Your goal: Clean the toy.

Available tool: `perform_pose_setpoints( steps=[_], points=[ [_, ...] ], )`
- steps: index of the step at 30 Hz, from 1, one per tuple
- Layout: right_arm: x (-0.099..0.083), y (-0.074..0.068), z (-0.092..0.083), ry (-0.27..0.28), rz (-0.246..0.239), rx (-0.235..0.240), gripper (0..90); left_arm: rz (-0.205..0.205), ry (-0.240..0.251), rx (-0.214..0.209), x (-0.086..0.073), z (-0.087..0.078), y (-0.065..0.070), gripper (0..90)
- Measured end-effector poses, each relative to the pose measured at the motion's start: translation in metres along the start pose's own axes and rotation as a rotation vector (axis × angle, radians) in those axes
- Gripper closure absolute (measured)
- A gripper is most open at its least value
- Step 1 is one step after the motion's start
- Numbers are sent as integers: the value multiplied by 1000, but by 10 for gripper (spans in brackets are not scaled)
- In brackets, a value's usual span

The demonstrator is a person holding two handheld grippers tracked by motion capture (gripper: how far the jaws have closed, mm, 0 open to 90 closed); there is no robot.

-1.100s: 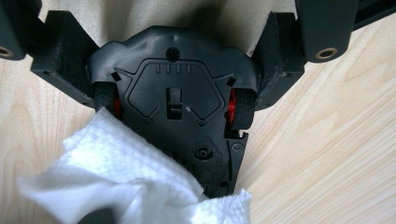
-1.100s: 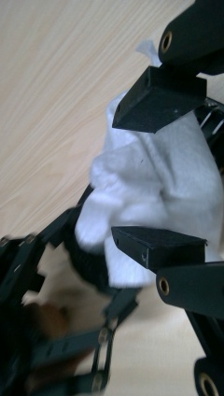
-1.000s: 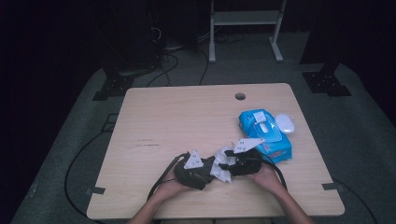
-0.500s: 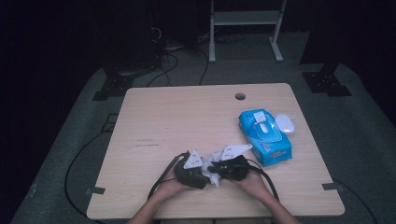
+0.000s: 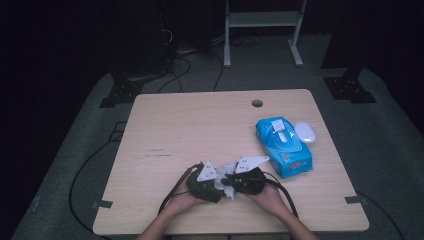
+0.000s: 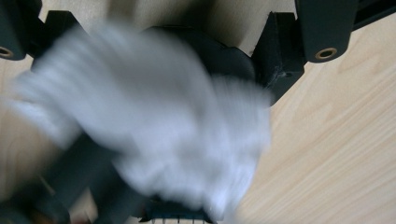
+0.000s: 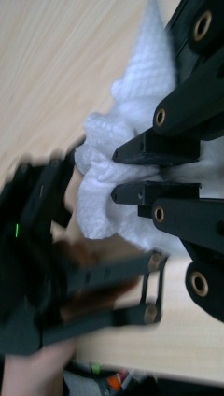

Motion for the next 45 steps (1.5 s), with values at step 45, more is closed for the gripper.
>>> perform_pose_setpoints(
  steps=[45],
  points=[
    [5, 23, 3, 21, 85, -184, 811, 43, 2, -7, 2, 2, 7, 233]
  ],
)
Point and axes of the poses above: each handheld gripper's, and its own axes: z roughly forward along the jaws, x roughly out of its top, y roughly to its right, the point moved 7 cm from there along z, roughly forward along the jaws, and after that the axes turned 3 degrees about y, right-handed, at the moved point
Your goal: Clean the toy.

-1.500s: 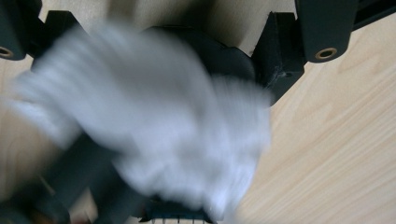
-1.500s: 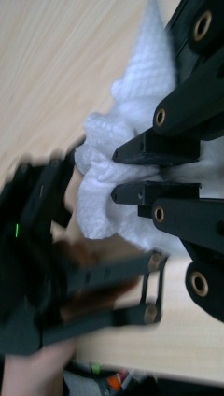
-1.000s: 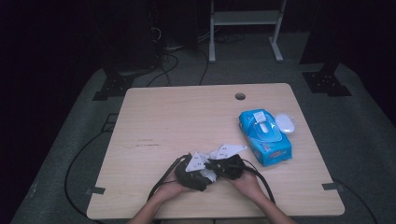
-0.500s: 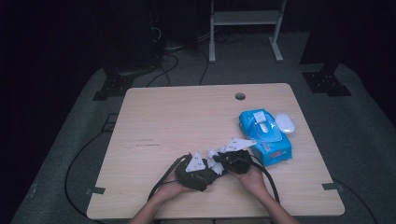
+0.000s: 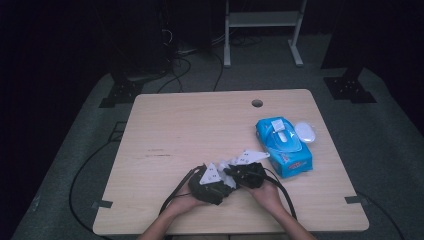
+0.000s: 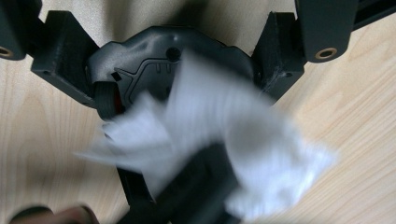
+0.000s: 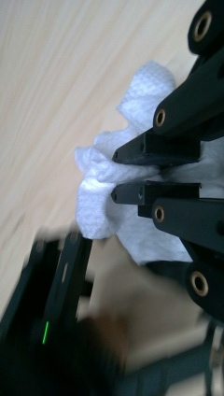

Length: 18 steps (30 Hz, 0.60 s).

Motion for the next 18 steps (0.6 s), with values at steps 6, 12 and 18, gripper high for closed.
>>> perform_pose_setpoints(
  steps=[6, 12, 18],
  points=[
    [-1, -3, 1, -12, -62, -14, 811, -10, -7, 0, -3, -1, -2, 233],
    [-7, 19, -9, -18, 1, -57, 811, -8, -7, 4, -4, -2, -5, 233],
    [-6, -9, -3, -15, -37, 65, 809, -26, -11, 28, -7, -5, -12, 233]
  ],
)
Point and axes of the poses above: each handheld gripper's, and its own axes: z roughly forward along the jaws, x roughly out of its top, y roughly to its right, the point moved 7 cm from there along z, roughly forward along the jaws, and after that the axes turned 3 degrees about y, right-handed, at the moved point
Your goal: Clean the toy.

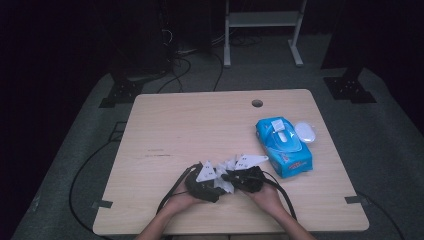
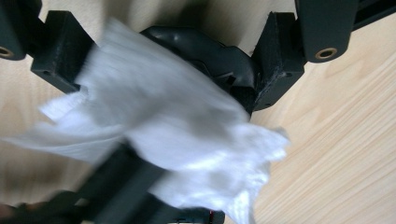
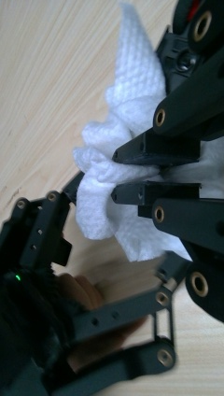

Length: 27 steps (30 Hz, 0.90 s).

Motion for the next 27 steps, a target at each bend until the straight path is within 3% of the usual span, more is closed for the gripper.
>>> perform_pose_setpoints(
  steps=[5, 8, 9, 12, 14, 17, 20, 22, 24, 27],
  points=[
    [-5, 9, -5, -16, 16, -43, 810, 11, -17, 3, -3, 0, -2, 233],
    [-5, 3, -3, -4, 39, -5, 809, 15, -13, -5, -2, 0, -1, 233],
    [-4, -2, -1, -1, 31, 13, 808, 23, -21, -3, -3, 0, -1, 233],
    [-4, -2, 0, -25, -17, -2, 808, 26, -28, -6, -6, -1, -2, 233],
    [-7, 7, -6, -29, -7, -29, 809, 22, -28, -9, -6, -1, -3, 233],
    [-14, 32, -23, -36, 18, -111, 809, 14, -22, -14, -6, -2, -4, 233],
    [-17, 40, -29, -31, 45, -125, 809, 19, -25, -14, -7, -2, -5, 233],
    [-16, 31, -27, -29, 40, -99, 809, 17, -23, -12, -7, -2, -4, 233],
    [-14, 18, -20, -34, 4, -62, 809, 21, -27, -12, -7, -2, -5, 233],
    [-12, 13, -17, -50, -45, -72, 808, 15, -22, -11, -8, -3, -5, 233]
  ],
)
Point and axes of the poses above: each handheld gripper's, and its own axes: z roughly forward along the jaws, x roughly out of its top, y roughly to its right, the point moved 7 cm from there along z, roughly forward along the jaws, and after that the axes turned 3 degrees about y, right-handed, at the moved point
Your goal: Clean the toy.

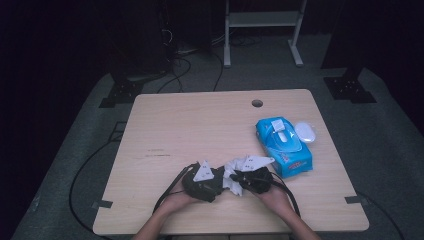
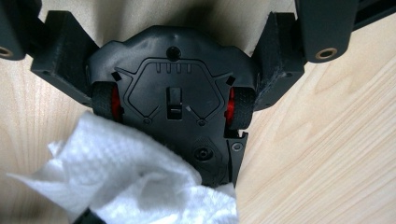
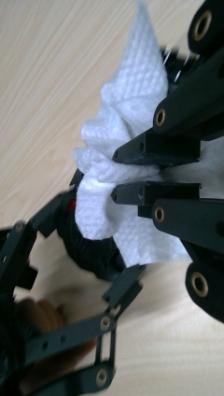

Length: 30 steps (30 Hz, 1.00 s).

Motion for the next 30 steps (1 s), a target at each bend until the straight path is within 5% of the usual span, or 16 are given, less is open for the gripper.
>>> perform_pose_setpoints(
  steps=[6, 12, 18, 25, 28, 30],
  points=[
    [-12, 35, -18, -8, 91, -86, 809, 2, 0, -6, -1, -1, -2, 233],
    [-6, 15, -8, 11, 82, 0, 808, -4, 0, -6, -1, -1, -2, 232],
    [-8, 23, -12, -8, 71, -29, 792, -7, 5, -7, -1, -1, -2, 232],
    [2, 27, -20, 43, 59, -33, 447, -12, 11, -11, 0, -1, -2, 232],
    [7, 30, -15, 73, 49, -58, 455, -9, 8, -14, 0, -1, -2, 232],
    [5, 29, -7, 58, 53, -37, 554, -13, 8, -14, 0, -1, -2, 232]
  ],
)
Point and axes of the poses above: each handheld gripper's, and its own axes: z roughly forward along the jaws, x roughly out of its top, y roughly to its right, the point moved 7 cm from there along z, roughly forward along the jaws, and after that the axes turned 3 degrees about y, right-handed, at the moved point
